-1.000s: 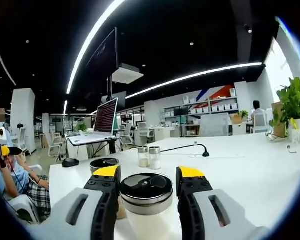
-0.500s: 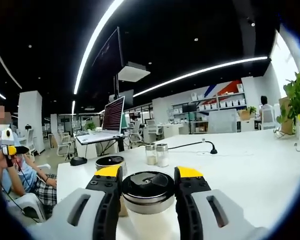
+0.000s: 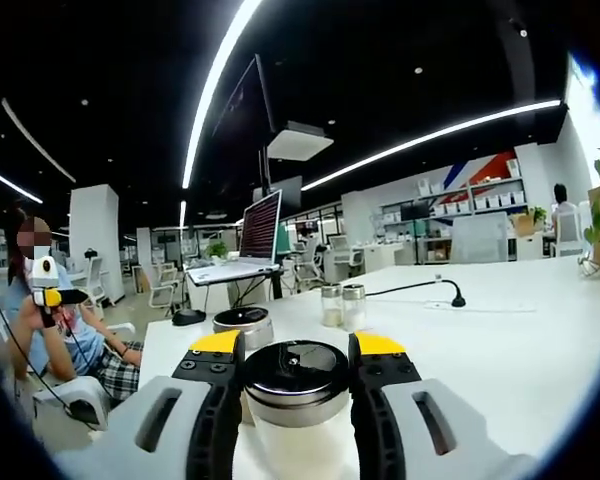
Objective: Rotate the seasoning bottle until the label or dispensing opening points toward the visible target arrow and the bottle remains upright within the marked orientation range
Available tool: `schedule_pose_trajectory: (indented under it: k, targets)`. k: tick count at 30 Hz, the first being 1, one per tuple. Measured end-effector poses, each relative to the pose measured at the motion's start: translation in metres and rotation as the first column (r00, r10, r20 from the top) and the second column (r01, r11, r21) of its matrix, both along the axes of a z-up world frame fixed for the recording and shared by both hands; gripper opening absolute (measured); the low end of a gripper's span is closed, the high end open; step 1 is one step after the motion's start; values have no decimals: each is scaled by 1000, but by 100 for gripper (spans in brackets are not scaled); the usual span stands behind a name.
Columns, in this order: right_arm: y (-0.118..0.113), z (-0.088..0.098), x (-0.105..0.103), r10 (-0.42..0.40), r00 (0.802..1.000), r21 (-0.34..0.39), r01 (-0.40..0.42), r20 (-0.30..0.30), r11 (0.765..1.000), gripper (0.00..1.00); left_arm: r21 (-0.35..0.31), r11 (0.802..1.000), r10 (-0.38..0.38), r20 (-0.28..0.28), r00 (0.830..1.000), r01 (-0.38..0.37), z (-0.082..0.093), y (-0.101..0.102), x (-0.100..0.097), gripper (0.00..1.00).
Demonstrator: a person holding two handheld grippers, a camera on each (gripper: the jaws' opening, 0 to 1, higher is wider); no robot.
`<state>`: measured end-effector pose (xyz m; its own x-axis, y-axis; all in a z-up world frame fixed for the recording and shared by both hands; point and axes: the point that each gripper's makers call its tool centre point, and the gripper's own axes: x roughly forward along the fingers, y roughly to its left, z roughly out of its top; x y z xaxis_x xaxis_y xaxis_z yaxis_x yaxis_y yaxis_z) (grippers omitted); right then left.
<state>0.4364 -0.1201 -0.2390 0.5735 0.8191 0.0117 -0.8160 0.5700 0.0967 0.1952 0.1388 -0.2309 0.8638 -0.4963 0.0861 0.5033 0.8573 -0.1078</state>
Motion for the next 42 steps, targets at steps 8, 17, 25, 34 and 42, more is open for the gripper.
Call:
schedule_pose_trajectory:
  k: [8, 17, 25, 34, 42]
  targets:
    - [-1, -1, -1, 44, 999, 0, -44, -2, 999, 40, -14, 1000, -16, -3, 1000, 16, 1, 0, -1, 41]
    - [1, -1, -3, 123, 992, -3, -123, -14, 992, 40, -14, 1000, -22, -7, 1000, 22, -1, -1, -1, 41]
    - [4, -1, -10, 204, 979, -8, -204, -11, 979, 40, 23, 998, -52, -14, 999, 52, -5, -14, -1, 42]
    - [5, -1, -14, 308, 951, -8, -308, 6, 951, 40, 47, 997, -63, -18, 998, 64, -8, -18, -3, 43]
    - [5, 0, -14, 342, 940, 7, -342, 15, 940, 41, 32, 998, -54, -7, 999, 54, -3, -14, -3, 43]
